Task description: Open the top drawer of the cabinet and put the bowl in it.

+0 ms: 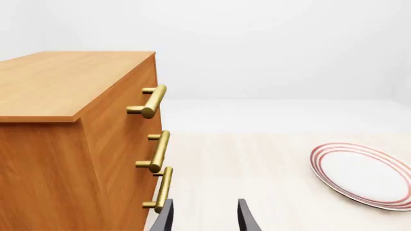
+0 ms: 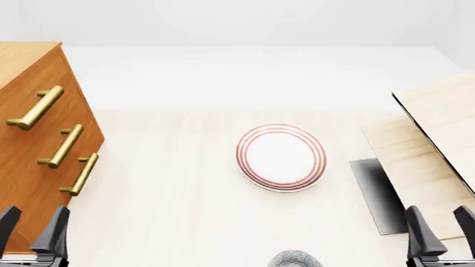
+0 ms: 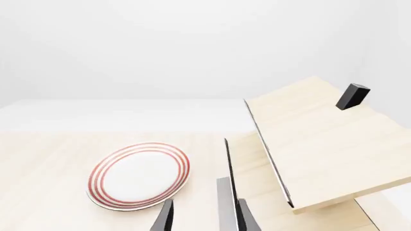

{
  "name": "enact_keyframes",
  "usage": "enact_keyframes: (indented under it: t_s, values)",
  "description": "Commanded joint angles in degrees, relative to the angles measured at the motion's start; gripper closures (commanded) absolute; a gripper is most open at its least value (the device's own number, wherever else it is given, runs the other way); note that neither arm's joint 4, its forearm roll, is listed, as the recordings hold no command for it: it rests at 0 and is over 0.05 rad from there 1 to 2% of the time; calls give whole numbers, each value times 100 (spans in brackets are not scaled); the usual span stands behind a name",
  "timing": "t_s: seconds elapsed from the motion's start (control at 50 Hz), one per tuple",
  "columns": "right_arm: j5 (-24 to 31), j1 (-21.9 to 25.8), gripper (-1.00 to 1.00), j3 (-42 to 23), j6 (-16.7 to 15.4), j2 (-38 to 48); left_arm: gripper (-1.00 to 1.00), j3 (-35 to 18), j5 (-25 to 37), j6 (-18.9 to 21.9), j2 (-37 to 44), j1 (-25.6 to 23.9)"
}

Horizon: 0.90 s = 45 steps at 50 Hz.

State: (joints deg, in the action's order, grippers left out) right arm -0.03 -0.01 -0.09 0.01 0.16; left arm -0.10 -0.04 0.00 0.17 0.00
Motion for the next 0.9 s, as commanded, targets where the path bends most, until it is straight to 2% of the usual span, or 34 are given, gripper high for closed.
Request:
enact_keyframes:
  t_s: [0.02, 0.28, 0.3, 0.32, 0.4, 0.5, 0.56, 0.62, 0.68, 0.74, 0.82, 0.9]
  values:
    - [0, -1, -100, -13, 5, 23, -100, -14, -7, 0, 26, 0]
    - [11, 1, -100, -11, 11, 16, -100, -15, -8, 0, 27, 0]
    - [13, 2, -100, -11, 11, 16, -100, -11, -93, 153, 188, -20]
    - [13, 2, -100, -11, 13, 16, -100, -18, -19, 0, 41, 0]
    - [13, 2, -100, -11, 12, 17, -100, -38, 7, 18, -2, 75]
    - [13, 2, -100, -11, 11, 16, -100, -154, 10, 586, 132, 20]
    - [13, 2, -100, -11, 12, 16, -100, -287, 17, 764, 302, -47]
    - [13, 2, -100, -11, 13, 16, -100, -358, -303, 1203, 844, -117]
    - [13, 1, -100, -11, 12, 16, -100, -357, -608, 1413, 1238, -221]
    - [13, 2, -100, -11, 13, 16, -100, -356, -831, 1817, 1562, -203]
    - [13, 2, -100, -11, 12, 16, -100, -638, -694, 2120, 1658, -225]
    - [13, 2, -100, -11, 12, 16, -100, -849, -696, 2669, 1966, -260]
